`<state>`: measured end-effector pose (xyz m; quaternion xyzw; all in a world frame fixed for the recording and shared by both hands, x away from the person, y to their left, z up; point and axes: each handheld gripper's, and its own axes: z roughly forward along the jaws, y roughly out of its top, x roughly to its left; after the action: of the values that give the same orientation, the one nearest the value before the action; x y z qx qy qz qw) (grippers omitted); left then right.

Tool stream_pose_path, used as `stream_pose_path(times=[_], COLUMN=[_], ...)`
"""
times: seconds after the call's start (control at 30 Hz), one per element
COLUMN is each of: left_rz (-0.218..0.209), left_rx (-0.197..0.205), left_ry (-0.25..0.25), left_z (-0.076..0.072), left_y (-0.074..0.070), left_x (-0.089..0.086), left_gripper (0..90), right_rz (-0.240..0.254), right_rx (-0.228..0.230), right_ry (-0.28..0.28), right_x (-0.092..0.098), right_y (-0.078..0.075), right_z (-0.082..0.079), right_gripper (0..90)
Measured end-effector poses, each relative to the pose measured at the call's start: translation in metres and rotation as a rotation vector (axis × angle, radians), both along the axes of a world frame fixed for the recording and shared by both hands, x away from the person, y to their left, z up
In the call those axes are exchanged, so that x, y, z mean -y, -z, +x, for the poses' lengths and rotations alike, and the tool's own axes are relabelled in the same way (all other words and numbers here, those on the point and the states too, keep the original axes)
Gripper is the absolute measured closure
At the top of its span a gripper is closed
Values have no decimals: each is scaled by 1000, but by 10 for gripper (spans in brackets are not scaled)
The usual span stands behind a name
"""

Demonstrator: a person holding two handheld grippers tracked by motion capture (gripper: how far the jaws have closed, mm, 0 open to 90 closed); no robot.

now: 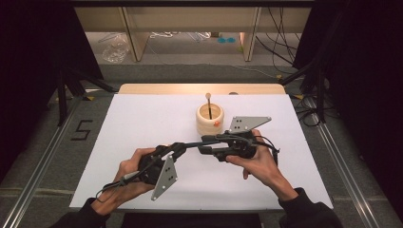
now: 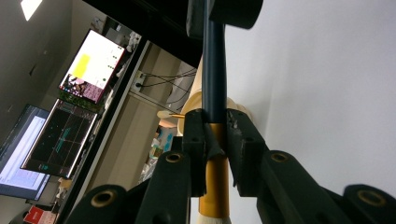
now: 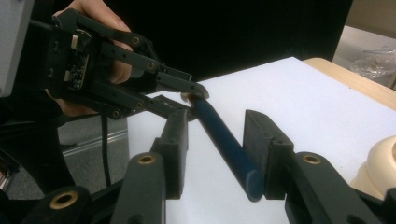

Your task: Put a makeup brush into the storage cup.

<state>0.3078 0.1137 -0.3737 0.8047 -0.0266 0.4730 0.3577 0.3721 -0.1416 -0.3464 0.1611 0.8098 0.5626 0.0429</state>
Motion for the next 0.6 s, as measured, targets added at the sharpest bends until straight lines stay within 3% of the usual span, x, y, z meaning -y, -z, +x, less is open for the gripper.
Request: stream_pose_path(times=[0.13, 0.37, 0.4, 0.6], left_rz=[0, 5, 20, 9], left_rx=[8, 22, 64, 58], left_ry=[12, 30, 41, 39], left_z=[-2, -3, -2, -3], left_y=[0, -1, -4, -4], left_x=[1, 3, 3, 3], left_gripper=[785, 785, 785, 785], right_rz=[-1, 3, 3, 4], right_rx=[-23, -16, -19, -28], right_ry=[-18, -37, -38, -52], right_x=[-2, -7, -8, -9], right_y=[1, 3, 3, 4], right_z=[0, 2, 2, 2], right_gripper=[646, 666, 669, 693])
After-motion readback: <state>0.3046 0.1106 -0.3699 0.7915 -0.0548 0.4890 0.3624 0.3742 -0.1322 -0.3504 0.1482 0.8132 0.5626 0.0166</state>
